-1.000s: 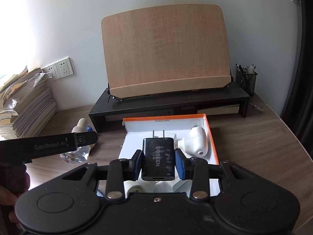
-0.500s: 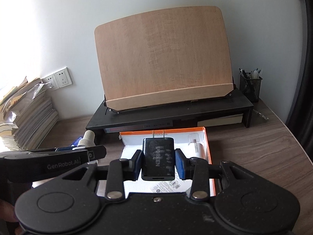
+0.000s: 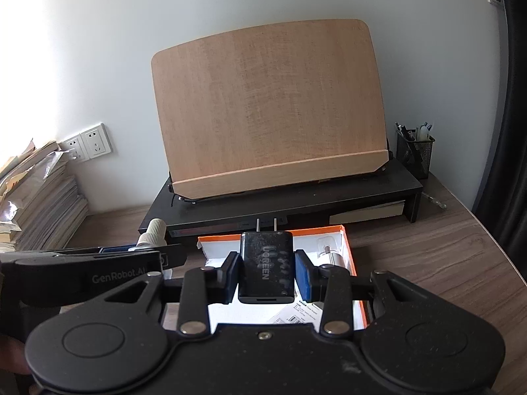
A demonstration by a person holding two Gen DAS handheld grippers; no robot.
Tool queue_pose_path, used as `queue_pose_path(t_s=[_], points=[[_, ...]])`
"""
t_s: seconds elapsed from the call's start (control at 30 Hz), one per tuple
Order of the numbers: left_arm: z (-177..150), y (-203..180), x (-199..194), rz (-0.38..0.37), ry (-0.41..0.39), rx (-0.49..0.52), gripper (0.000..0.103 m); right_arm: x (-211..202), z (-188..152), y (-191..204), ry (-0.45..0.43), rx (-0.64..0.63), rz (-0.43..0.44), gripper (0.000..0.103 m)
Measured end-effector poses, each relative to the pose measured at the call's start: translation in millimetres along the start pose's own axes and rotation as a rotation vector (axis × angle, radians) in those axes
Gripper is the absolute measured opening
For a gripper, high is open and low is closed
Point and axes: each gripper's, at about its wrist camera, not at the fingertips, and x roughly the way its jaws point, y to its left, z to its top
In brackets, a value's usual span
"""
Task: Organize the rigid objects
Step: 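Carry the glass bottle and black charger over the orange-rimmed box with both tools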
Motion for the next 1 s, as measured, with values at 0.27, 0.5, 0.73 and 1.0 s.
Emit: queue_pose_path(t_s=[0.27,0.5,0.73,1.0], points=[[-2.1,2.0,11.7,-0.001,0.033,0.005,0.047,11.9,1.5,-0.2,0.017,0.001,-0.004,0.044],[-2.2,5.3,20.2,0.002,0.050,-0.007,0.046,21.7,1.7,0.3,0.035,-0.005,-0.001,0.044],[-2.6,6.5,27.9,0.007,0.065,-0.014,0.047,31.9,2.1,0.1,0.048,-0.009,0.002,0.044],[-5.4,7.3,38.6,0.006,0.091,-0.027,0.047,46.1,1.4,-2.4,0.072,-0.017,0.003,0.044]])
